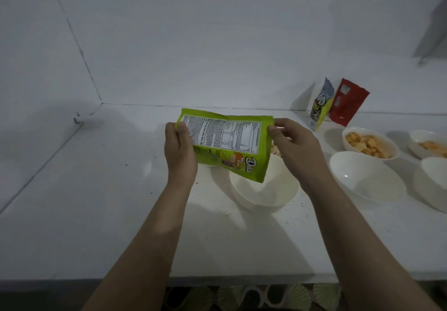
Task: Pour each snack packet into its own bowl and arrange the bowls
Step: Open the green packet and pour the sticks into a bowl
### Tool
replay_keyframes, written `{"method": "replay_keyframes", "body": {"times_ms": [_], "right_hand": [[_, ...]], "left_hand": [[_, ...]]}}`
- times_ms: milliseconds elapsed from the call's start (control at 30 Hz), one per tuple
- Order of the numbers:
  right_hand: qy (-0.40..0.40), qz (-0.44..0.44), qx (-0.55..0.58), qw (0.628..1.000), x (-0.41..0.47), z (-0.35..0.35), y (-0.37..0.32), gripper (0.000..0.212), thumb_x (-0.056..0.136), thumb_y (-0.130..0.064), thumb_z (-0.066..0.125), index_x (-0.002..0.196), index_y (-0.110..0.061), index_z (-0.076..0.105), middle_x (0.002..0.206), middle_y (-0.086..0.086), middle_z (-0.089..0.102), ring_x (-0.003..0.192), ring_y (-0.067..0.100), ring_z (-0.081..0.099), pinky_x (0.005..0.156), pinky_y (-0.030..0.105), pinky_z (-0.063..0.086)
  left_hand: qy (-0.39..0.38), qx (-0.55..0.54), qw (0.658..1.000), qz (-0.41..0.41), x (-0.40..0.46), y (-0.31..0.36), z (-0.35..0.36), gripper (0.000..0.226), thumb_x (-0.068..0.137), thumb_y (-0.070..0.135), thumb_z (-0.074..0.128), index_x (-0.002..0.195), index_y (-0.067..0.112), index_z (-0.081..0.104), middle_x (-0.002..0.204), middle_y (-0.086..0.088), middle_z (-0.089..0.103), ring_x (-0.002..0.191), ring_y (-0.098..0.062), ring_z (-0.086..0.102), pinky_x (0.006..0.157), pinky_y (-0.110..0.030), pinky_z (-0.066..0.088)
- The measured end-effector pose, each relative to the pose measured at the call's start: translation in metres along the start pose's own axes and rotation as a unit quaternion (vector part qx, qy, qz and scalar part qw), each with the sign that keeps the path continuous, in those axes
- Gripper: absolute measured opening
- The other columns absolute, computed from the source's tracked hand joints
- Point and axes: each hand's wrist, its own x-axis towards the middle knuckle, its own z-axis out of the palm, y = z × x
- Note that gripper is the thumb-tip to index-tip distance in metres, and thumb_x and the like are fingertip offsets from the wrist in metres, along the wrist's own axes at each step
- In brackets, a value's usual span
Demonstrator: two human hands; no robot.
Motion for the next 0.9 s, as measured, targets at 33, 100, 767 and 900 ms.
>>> {"method": "replay_keyframes", "body": {"times_ms": [33,100,767,900], "right_hand": [[0.006,0.001,-0.013,1.0,0.002,-0.002,0.003,0.014,0.097,-0.028,0.055,0.1,-0.027,0.068,0.091,-0.014,0.07,0.084,0.001,0.063,0.08,0.031,0.05],[0.001,0.003,-0.047,0.999,0.004,-0.004,0.009,0.012,0.095,-0.021,0.055,0.095,-0.026,0.067,0.082,-0.013,0.068,0.08,0.004,0.062,0.072,0.029,0.047],[0.028,-0.034,-0.178,0.983,0.003,0.003,0.036,0.012,0.094,-0.013,0.058,0.093,-0.019,0.068,0.082,-0.01,0.063,0.073,0.009,0.056,0.06,0.012,0.036],[0.041,-0.041,-0.175,0.983,0.002,0.003,0.034,0.013,0.096,-0.012,0.056,0.093,-0.019,0.066,0.082,-0.011,0.061,0.07,0.006,0.053,0.057,0.008,0.034]], "left_hand": [[-0.001,0.014,1.0,0.018,-0.002,0.003,0.001,0.029,0.105,0.027,0.032,0.077,0.02,0.032,0.069,0.008,0.039,0.053,0.001,0.036,0.05,-0.015,0.031],[-0.01,0.039,0.998,0.04,-0.005,0.007,0.001,0.026,0.106,0.026,0.032,0.083,0.014,0.035,0.069,0.008,0.042,0.054,0.004,0.041,0.05,-0.013,0.033],[-0.058,0.111,0.977,0.172,-0.01,0.023,-0.001,0.032,0.102,0.033,0.033,0.087,0.006,0.039,0.068,0.005,0.05,0.063,-0.008,0.045,0.054,-0.022,0.034],[-0.062,0.107,0.976,0.177,-0.009,0.024,-0.002,0.034,0.102,0.033,0.033,0.088,0.003,0.04,0.073,-0.009,0.055,0.069,-0.02,0.049,0.056,-0.03,0.036]]}}
